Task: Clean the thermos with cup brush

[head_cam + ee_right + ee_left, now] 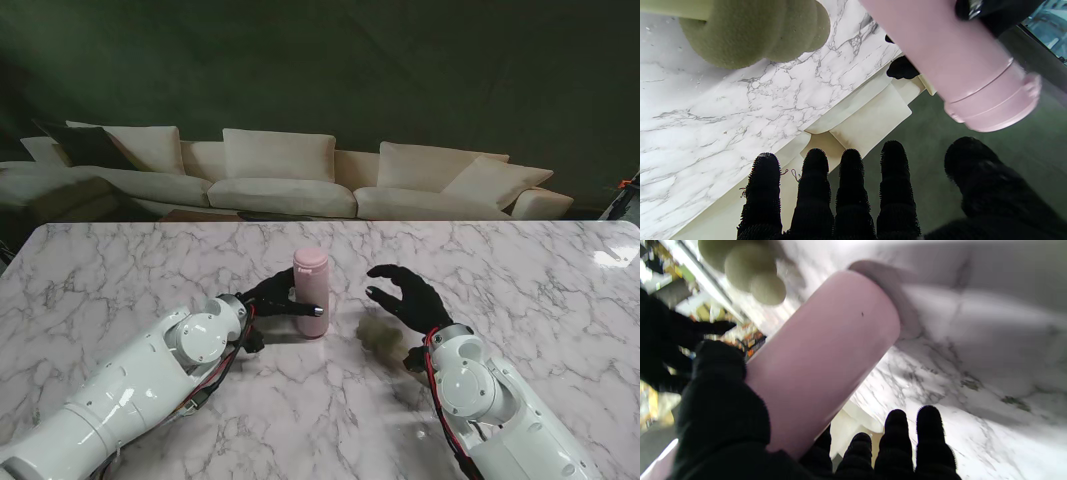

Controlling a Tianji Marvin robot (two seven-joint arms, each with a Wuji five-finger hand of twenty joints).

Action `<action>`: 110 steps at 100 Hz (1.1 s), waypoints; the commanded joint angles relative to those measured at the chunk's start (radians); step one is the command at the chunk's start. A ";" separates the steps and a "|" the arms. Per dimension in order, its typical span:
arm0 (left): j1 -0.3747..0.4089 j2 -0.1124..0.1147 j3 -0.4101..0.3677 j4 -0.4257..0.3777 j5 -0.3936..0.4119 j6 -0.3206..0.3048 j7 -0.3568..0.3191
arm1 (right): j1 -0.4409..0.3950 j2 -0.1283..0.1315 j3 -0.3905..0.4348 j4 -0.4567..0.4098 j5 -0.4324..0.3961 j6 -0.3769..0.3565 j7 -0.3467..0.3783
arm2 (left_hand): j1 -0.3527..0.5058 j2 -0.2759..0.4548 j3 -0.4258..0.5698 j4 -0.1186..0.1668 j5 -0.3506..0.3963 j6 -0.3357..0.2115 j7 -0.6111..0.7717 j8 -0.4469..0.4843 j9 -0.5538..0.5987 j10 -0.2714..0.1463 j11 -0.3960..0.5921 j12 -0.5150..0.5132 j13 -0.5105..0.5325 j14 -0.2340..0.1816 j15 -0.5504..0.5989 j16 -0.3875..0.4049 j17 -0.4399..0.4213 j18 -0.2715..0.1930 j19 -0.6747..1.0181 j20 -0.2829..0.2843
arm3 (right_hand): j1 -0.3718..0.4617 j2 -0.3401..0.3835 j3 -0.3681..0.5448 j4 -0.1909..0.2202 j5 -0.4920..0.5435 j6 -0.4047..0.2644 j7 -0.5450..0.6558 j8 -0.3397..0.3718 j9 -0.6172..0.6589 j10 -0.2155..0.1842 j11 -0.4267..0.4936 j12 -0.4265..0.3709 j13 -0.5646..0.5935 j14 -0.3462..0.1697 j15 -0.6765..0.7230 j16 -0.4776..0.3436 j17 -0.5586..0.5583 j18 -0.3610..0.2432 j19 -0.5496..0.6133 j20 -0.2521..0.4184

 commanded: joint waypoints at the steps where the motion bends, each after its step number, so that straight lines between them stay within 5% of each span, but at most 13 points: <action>1: 0.016 -0.028 -0.006 0.003 -0.004 0.010 0.009 | 0.002 -0.001 -0.004 0.006 0.000 0.000 0.005 | 0.099 0.085 0.034 0.021 0.105 -0.135 0.092 0.075 -0.014 -0.032 0.026 0.038 -0.014 0.010 0.000 0.011 0.004 0.029 -0.018 0.019 | 0.001 0.036 -0.022 -0.016 -0.011 0.011 -0.008 0.000 -0.010 -0.003 0.019 0.008 0.005 -0.006 0.012 0.012 -0.014 -0.006 0.001 0.005; 9: 0.032 -0.046 -0.021 -0.004 -0.048 0.025 0.043 | 0.005 -0.001 -0.007 0.009 0.001 0.000 0.005 | 0.196 0.123 0.037 0.025 0.200 -0.147 0.235 0.151 0.044 -0.045 0.062 0.057 0.004 0.003 0.002 0.007 0.005 0.047 -0.009 0.022 | 0.001 0.036 -0.022 -0.016 -0.011 0.011 -0.008 0.001 -0.011 -0.005 0.019 0.008 0.004 -0.006 0.012 0.012 -0.014 -0.007 0.001 0.005; 19: 0.041 -0.063 -0.029 -0.006 -0.081 0.029 0.074 | 0.008 -0.001 -0.010 0.012 0.001 0.000 0.007 | 0.312 0.076 0.061 0.033 0.263 -0.159 0.400 0.304 0.100 -0.073 0.113 0.072 0.048 -0.036 0.004 -0.003 0.023 0.058 0.010 0.030 | 0.000 0.036 -0.022 -0.016 -0.012 0.011 -0.007 0.001 -0.011 -0.007 0.020 0.008 0.004 -0.008 0.013 0.012 -0.015 -0.007 0.001 0.005; 37: 0.055 -0.077 -0.045 -0.014 -0.107 0.021 0.114 | 0.011 -0.001 -0.012 0.015 0.002 -0.001 0.006 | 0.395 0.067 0.092 0.056 0.331 -0.096 0.606 0.290 0.225 -0.063 0.206 0.089 0.153 -0.045 0.032 -0.013 0.068 0.034 0.105 0.043 | 0.000 0.037 -0.021 -0.016 -0.015 0.011 -0.007 0.001 -0.012 -0.005 0.021 0.008 0.004 -0.007 0.013 0.012 -0.014 -0.008 0.001 0.005; 52: 0.073 -0.073 -0.076 -0.043 -0.092 -0.007 0.146 | 0.008 -0.002 -0.008 0.012 0.003 -0.001 0.003 | 0.398 0.024 0.170 0.076 0.334 -0.040 0.705 0.254 0.324 -0.023 0.246 0.095 0.245 -0.034 0.080 -0.004 0.117 -0.040 0.208 0.017 | 0.000 0.037 -0.022 -0.016 -0.017 0.012 -0.006 0.001 -0.012 -0.006 0.022 0.008 0.004 -0.006 0.013 0.012 -0.013 -0.008 0.001 0.005; 64: 0.093 -0.053 -0.114 -0.090 -0.050 -0.027 0.150 | 0.003 -0.003 0.000 0.007 0.005 -0.001 -0.002 | 0.358 -0.023 0.285 0.087 0.338 -0.002 0.765 0.232 0.388 -0.004 0.262 0.089 0.295 -0.016 0.114 -0.003 0.155 -0.055 0.269 -0.041 | 0.000 0.036 -0.021 -0.016 -0.018 0.012 -0.006 0.001 -0.012 -0.005 0.022 0.008 0.003 -0.006 0.013 0.012 -0.013 -0.008 0.001 0.006; 80: 0.135 -0.009 -0.186 -0.175 0.041 -0.065 0.118 | -0.003 -0.004 0.007 0.002 0.006 0.000 -0.007 | 0.305 -0.092 0.427 0.139 0.346 0.050 0.830 0.234 0.482 0.025 0.278 0.084 0.381 0.017 0.163 0.002 0.235 -0.037 0.333 -0.052 | 0.000 0.037 -0.021 -0.016 -0.018 0.012 -0.005 0.001 -0.012 -0.004 0.023 0.009 0.003 -0.007 0.014 0.012 -0.012 -0.008 0.002 0.006; 110: 0.208 0.062 -0.303 -0.256 0.207 -0.150 0.018 | -0.006 -0.004 0.009 -0.001 0.007 -0.002 -0.007 | 0.323 -0.149 0.477 0.131 0.350 0.115 0.929 0.274 0.692 0.079 0.393 0.155 0.633 0.049 0.340 0.079 0.461 -0.011 0.494 -0.035 | -0.001 0.037 -0.020 -0.016 -0.019 0.013 -0.005 0.001 -0.010 -0.006 0.025 0.009 0.005 -0.007 0.014 0.012 -0.011 -0.008 0.003 0.007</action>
